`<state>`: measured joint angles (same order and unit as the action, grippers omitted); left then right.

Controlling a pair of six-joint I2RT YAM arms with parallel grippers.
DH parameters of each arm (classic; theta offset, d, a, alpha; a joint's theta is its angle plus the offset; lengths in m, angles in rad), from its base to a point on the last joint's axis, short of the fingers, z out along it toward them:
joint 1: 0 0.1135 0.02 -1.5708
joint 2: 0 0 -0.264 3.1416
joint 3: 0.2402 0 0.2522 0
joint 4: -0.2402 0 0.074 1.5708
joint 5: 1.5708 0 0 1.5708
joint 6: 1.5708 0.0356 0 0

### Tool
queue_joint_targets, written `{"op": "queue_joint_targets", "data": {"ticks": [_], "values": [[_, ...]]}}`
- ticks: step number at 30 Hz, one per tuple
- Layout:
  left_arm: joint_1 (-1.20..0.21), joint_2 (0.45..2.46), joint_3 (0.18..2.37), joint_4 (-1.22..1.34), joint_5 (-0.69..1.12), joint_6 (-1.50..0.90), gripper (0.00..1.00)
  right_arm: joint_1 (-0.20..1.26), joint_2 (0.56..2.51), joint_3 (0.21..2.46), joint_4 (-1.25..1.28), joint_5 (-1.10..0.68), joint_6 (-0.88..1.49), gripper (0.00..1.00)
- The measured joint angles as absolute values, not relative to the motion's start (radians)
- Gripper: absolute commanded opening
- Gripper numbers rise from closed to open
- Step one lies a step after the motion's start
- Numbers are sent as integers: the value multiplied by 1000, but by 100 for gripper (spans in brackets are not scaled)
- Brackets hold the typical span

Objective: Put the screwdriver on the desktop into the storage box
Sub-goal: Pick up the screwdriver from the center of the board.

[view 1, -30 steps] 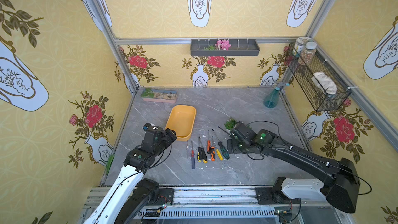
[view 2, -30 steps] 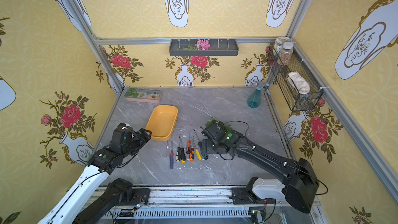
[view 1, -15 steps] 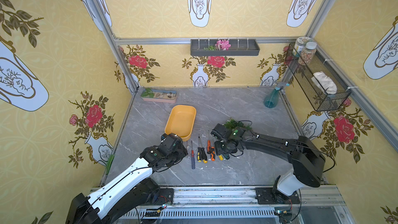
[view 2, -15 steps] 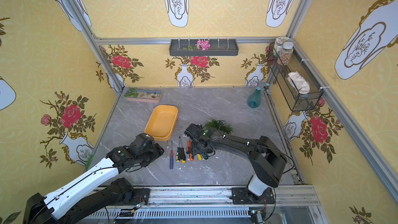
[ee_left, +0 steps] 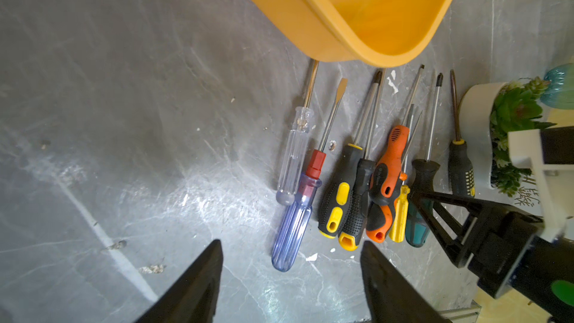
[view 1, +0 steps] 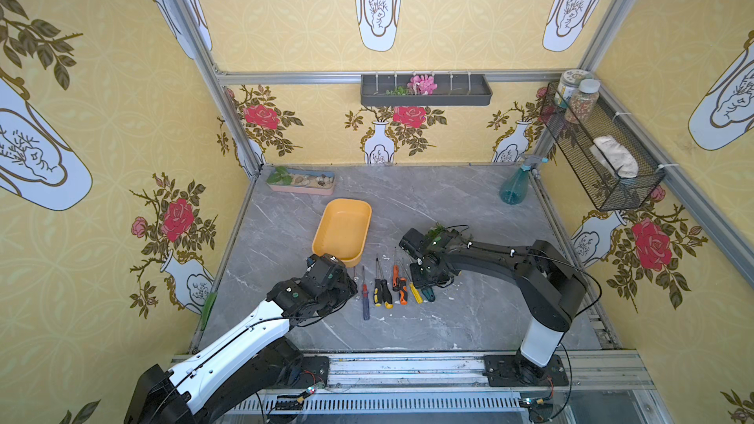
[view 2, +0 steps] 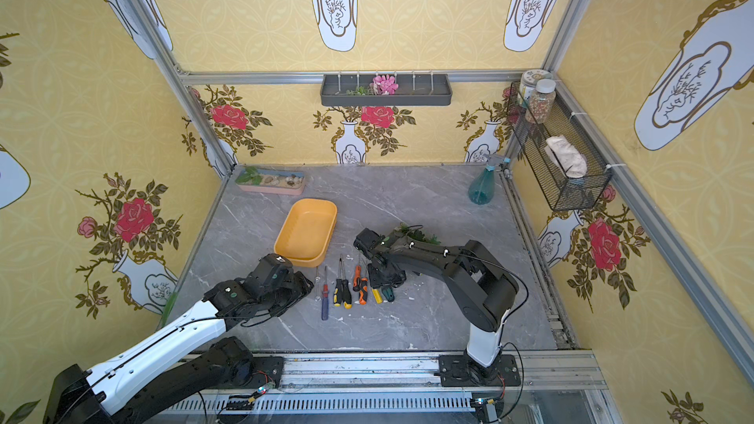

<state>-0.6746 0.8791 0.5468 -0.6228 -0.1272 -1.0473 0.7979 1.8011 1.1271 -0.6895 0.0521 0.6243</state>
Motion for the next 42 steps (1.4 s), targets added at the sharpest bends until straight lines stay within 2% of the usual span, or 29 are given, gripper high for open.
{"op": "queue_joint_targets", "data": {"ticks": [5,16,26,42], "values": [[-675,865,534,-621,-128,-1055,72,789,1840,1144,-691,57,599,46],[-675,868,532,-620,-133,-1055,72,789,1870,1175,-708,51,567,31],[-675,868,527,-614,-136,-1058,73,789,1845,1148,-685,50,553,27],[-675,859,516,-611,-143,-1067,73,789,1795,1128,-712,72,558,15]]}}
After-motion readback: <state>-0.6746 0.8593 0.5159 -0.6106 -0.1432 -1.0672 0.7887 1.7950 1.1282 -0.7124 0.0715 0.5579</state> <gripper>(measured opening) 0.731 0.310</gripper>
